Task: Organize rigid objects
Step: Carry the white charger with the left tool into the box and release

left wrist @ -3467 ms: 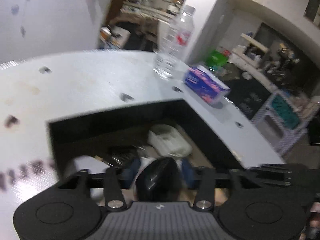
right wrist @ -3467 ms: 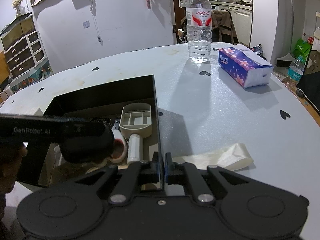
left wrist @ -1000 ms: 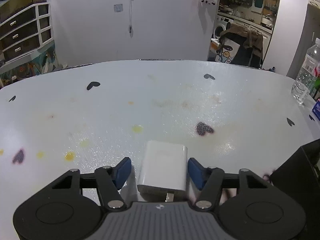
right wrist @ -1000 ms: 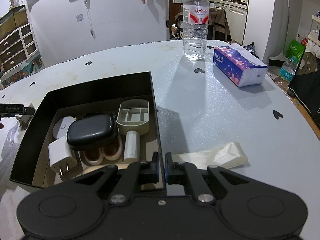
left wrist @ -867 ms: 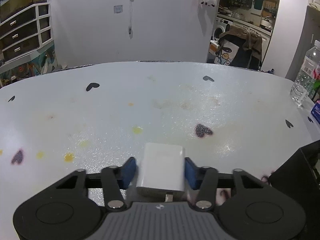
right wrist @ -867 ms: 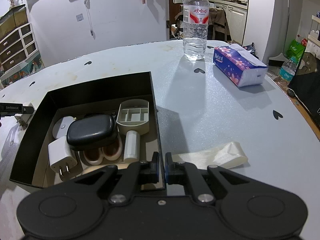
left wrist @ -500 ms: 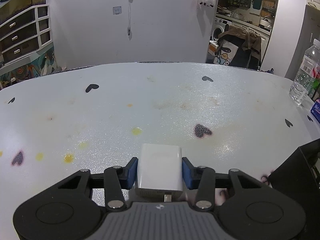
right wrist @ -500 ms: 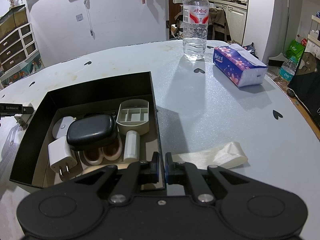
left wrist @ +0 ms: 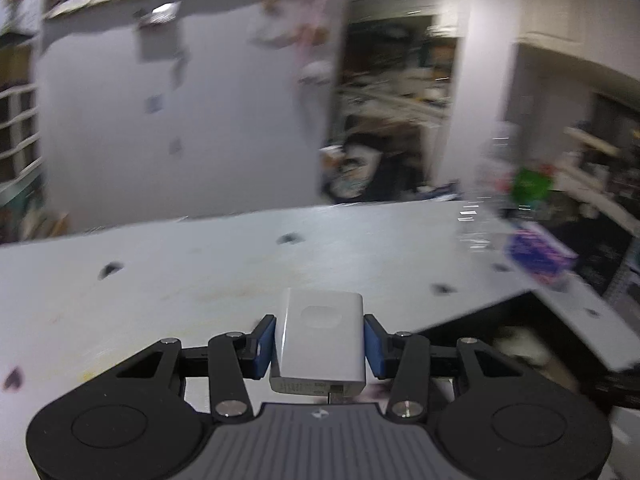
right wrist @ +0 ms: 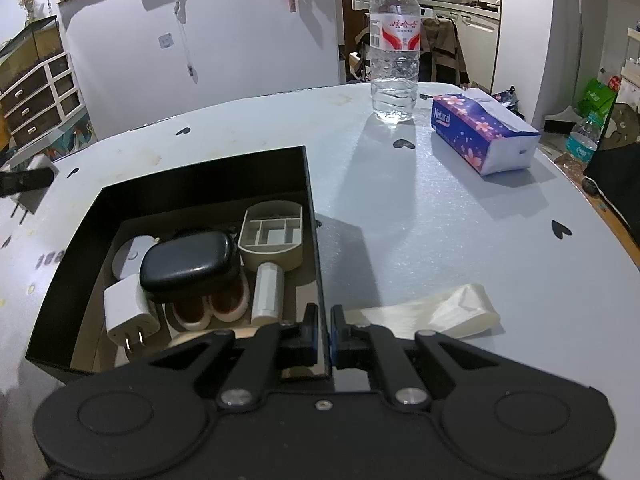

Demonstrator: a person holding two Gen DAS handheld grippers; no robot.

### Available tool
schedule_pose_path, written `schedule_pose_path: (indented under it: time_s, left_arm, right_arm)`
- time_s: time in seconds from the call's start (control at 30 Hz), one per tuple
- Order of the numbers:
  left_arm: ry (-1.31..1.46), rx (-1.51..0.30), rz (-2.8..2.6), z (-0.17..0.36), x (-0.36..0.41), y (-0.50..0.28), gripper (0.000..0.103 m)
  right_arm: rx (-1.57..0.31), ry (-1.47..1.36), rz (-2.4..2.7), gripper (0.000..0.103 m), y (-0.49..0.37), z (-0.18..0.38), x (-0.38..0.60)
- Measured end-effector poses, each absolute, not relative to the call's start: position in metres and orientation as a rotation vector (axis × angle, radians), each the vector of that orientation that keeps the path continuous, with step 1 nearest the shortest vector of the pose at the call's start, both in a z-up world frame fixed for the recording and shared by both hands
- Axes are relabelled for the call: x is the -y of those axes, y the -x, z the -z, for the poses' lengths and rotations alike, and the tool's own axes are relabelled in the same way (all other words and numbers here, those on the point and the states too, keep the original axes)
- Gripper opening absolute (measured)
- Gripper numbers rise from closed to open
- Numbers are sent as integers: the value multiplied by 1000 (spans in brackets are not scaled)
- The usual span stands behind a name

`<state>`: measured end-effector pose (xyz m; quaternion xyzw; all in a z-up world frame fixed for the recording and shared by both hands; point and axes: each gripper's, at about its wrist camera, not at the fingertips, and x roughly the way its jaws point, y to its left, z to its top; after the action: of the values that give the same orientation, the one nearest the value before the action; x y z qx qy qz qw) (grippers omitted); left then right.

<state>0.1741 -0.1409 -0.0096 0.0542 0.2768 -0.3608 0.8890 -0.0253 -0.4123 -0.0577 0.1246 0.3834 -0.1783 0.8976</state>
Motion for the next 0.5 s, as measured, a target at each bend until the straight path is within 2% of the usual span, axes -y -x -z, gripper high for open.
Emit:
schedule_pose_path:
  time_s: [0.5]
  left_arm:
    - [-323, -571, 1208, 23, 195, -104, 47]
  right_arm:
    - [-785, -253, 358, 6, 27, 57, 412]
